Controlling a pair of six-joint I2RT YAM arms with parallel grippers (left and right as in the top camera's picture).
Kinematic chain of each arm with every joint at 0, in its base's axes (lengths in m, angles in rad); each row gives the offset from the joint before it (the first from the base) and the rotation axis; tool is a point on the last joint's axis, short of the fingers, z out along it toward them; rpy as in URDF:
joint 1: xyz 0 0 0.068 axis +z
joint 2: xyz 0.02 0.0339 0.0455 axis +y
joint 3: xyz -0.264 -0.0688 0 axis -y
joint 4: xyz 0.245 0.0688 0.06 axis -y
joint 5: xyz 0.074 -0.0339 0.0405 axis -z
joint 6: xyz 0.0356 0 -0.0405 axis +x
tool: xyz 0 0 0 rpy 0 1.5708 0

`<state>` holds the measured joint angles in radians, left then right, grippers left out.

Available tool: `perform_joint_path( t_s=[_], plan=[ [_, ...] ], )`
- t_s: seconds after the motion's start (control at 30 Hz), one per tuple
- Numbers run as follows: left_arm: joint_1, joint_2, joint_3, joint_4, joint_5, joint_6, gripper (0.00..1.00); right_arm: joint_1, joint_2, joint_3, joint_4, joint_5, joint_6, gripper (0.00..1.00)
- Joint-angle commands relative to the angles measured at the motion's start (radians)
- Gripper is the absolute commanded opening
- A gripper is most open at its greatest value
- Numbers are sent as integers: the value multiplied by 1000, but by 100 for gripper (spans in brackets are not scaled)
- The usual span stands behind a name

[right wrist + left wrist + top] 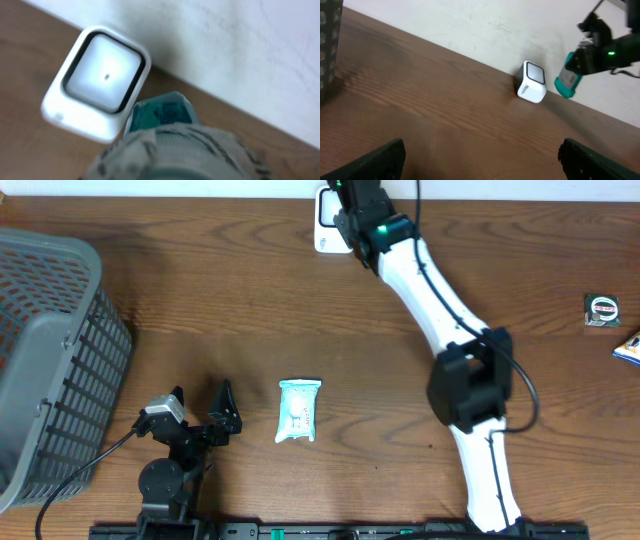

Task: Scan the item barcode
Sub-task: 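Hold the mouthwash bottle in front of the scanner face, then carry the bottle to the right edge and release it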

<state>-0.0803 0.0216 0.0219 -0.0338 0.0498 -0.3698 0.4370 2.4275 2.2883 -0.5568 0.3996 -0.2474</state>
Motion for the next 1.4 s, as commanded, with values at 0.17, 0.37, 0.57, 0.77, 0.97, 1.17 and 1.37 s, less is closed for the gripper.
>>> perform_joint_path(
  t_s=[0.17, 0.37, 0.57, 0.77, 0.97, 1.17, 1.37],
  plan=[
    [3, -3, -18, -34, -12, 1, 98, 59, 128, 218, 36, 174, -105, 19],
    [3, -3, -18, -34, -12, 2, 98, 88, 139, 218, 82, 251, -154, 19],
    [3, -3, -18, -34, -12, 2, 98, 90, 138, 218, 76, 363, -158, 19],
    [3, -3, -18, -34, -12, 2, 98, 41, 138, 218, -63, 542, -150, 20],
    [3, -3, -18, -34, -12, 2, 98, -105, 138, 218, -265, 584, -66, 21],
    [3, -3, -18, -34, -12, 2, 98, -303, 138, 217, -315, 476, -60, 21],
    [3, -3, -18, -34, -12, 2, 98, -506, 147, 207, -304, 376, -35, 21]
  ],
)
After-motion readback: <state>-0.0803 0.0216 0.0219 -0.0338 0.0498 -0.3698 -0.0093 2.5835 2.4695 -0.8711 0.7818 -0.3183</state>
